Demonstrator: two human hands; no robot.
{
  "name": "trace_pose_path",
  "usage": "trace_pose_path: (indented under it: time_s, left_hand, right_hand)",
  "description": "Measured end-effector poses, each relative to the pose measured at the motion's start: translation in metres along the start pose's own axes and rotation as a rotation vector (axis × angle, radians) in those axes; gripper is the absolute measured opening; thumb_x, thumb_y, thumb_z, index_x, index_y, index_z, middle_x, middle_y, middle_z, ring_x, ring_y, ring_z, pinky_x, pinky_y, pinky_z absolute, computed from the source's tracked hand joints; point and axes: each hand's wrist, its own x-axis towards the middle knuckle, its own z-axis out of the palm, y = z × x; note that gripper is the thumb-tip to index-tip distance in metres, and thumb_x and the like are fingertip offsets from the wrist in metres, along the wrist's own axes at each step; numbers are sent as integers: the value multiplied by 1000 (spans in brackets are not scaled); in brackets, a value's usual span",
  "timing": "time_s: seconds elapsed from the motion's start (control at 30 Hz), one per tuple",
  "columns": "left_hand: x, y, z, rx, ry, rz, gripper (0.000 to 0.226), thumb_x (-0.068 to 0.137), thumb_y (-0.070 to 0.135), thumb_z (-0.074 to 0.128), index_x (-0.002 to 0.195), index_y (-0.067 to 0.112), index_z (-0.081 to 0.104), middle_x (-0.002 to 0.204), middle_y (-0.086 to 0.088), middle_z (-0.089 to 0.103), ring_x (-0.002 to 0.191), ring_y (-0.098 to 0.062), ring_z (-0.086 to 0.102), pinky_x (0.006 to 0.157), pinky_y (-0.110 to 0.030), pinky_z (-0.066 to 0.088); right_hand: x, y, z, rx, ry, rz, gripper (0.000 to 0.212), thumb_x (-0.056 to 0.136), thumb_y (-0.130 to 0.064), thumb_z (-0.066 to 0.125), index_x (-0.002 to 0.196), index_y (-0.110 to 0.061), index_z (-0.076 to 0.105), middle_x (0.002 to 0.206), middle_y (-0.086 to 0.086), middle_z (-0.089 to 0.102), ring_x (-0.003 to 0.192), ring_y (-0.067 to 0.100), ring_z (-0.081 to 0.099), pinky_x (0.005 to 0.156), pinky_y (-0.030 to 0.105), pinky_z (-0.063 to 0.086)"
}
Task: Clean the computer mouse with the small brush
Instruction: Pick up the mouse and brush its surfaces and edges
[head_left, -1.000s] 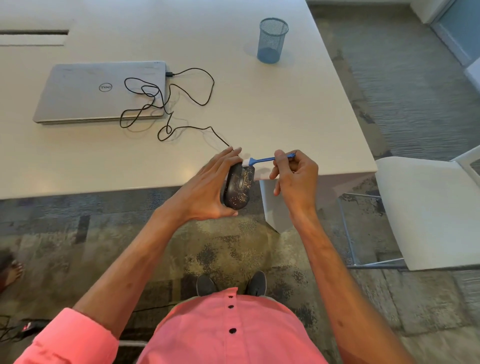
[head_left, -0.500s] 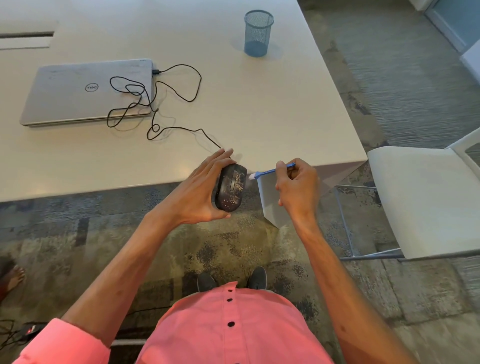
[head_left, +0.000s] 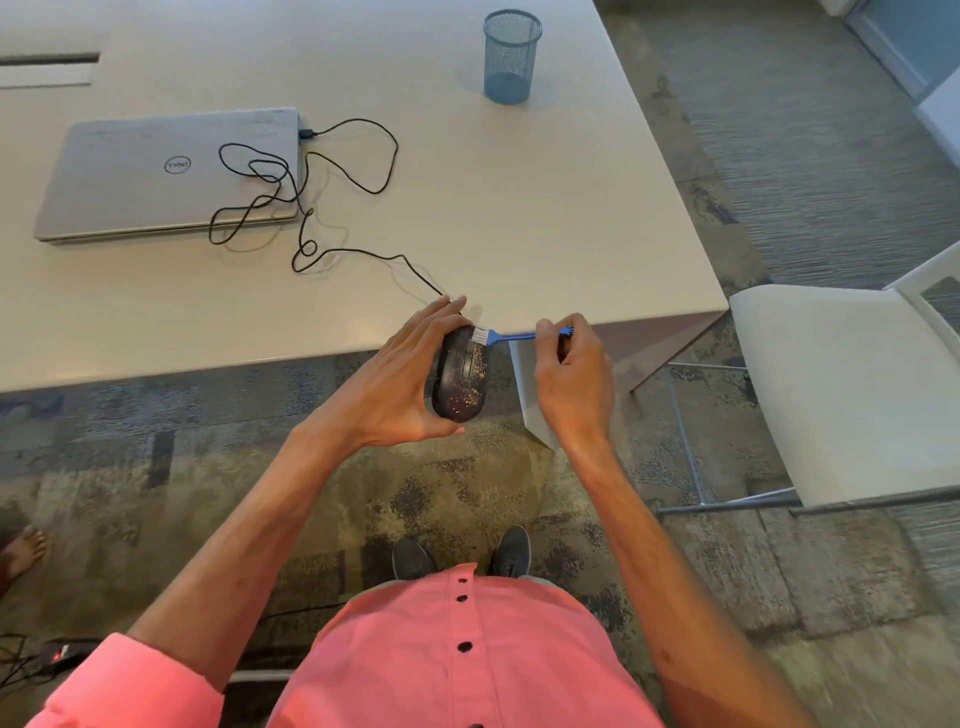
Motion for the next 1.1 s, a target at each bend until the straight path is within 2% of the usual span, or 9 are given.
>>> trace_pose_path:
  time_s: [0.17, 0.3, 0.47, 0.57, 0.7, 0.8, 1.0, 1.1]
  left_hand:
    - [-2, 1, 4, 16, -7, -14, 131, 73, 54, 104, 174, 26, 25, 191, 11, 9, 177, -6, 2, 140, -26, 8]
    - [0, 2, 5, 30, -6, -10, 133, 72, 55, 104, 175, 25, 25, 191, 9, 10, 178, -9, 2, 140, -26, 8]
    - [2, 3, 4, 27, -1, -1, 133, 72, 53, 105, 175, 26, 25, 191, 10, 8, 176, -2, -2, 135, -16, 3]
    - [1, 5, 2, 16, 7, -8, 132, 72, 53, 105, 174, 26, 26, 191, 10, 9, 176, -2, -1, 137, -20, 6]
    - [1, 8, 0, 16, 4, -9, 131, 72, 52, 104, 174, 25, 26, 191, 10, 9, 177, -7, 2, 141, -29, 11]
    - [2, 7, -2, 14, 12, -15, 132, 73, 52, 105, 174, 25, 25, 191, 8, 9, 178, -8, 3, 141, -30, 11]
    - [3, 6, 0, 28, 13, -19, 132, 73, 52, 104, 174, 26, 24, 191, 8, 10, 178, -9, 4, 140, -29, 10]
    - [4, 7, 2, 29, 8, -12, 131, 73, 51, 105, 174, 26, 25, 191, 7, 10, 178, -10, 4, 140, -29, 10]
  right_hand:
    - [-2, 7, -12, -11, 46, 46, 31, 117, -38, 50, 97, -15, 54, 68, -10, 49, 48, 3, 41, 43, 16, 38]
    - [-4, 1, -14, 117, 51, 27, 32, 116, -39, 52, 93, -16, 52, 68, -9, 46, 51, 6, 38, 50, 22, 37]
    - [-12, -5, -2, 151, 2, 6, 35, 115, -42, 54, 91, -16, 54, 66, -10, 44, 52, 6, 35, 52, 28, 37]
    - [-13, -1, 0, 72, 11, 13, 34, 115, -42, 54, 93, -16, 55, 66, -10, 47, 46, 5, 41, 46, 19, 35]
    - [-11, 6, -4, -14, 40, 29, 34, 117, -41, 51, 102, -11, 60, 70, -10, 53, 48, 4, 43, 42, 17, 39]
    - [-8, 8, -8, -51, 66, 49, 33, 117, -40, 51, 107, -10, 61, 72, -10, 54, 50, 3, 46, 45, 17, 39]
    - [-11, -1, -11, 120, 57, 3, 30, 116, -39, 54, 100, -13, 56, 68, -11, 47, 46, 1, 44, 45, 16, 38]
    - [-12, -5, -7, 89, 52, -36, 31, 115, -41, 54, 101, -13, 58, 68, -12, 48, 47, 4, 43, 47, 16, 36]
